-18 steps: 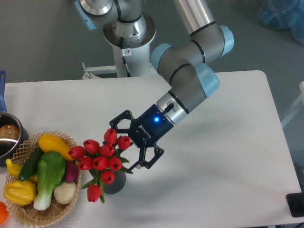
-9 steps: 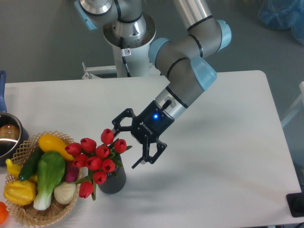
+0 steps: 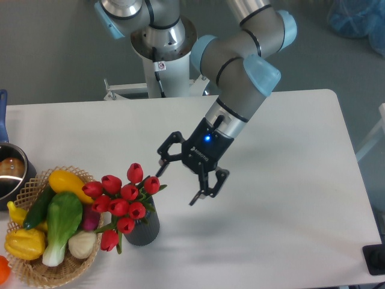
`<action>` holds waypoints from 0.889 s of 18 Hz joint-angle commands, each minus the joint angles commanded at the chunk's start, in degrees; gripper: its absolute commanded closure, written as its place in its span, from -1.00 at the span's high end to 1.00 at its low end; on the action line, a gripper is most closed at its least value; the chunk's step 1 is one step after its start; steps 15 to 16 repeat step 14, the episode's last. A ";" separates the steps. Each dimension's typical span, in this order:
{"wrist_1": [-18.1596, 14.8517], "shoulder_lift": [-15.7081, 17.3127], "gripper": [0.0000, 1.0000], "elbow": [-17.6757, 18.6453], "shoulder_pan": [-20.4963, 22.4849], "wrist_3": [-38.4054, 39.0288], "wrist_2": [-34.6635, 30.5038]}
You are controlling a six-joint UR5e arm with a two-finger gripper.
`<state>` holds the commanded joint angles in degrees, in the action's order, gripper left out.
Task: Insert the flowers into the vase
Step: 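Raise the open gripper up and away from the tulips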
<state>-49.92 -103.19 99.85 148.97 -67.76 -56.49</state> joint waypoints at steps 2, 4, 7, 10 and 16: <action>0.00 0.53 1.00 -1.05 0.79 -0.09 -7.45; -0.35 0.36 1.00 -2.54 0.70 0.70 -16.33; -0.53 0.36 1.00 -1.68 2.11 0.09 -24.88; -0.44 -0.08 1.00 -1.58 3.87 -0.35 -25.34; -0.53 -0.35 1.00 -1.23 4.92 -2.28 -26.82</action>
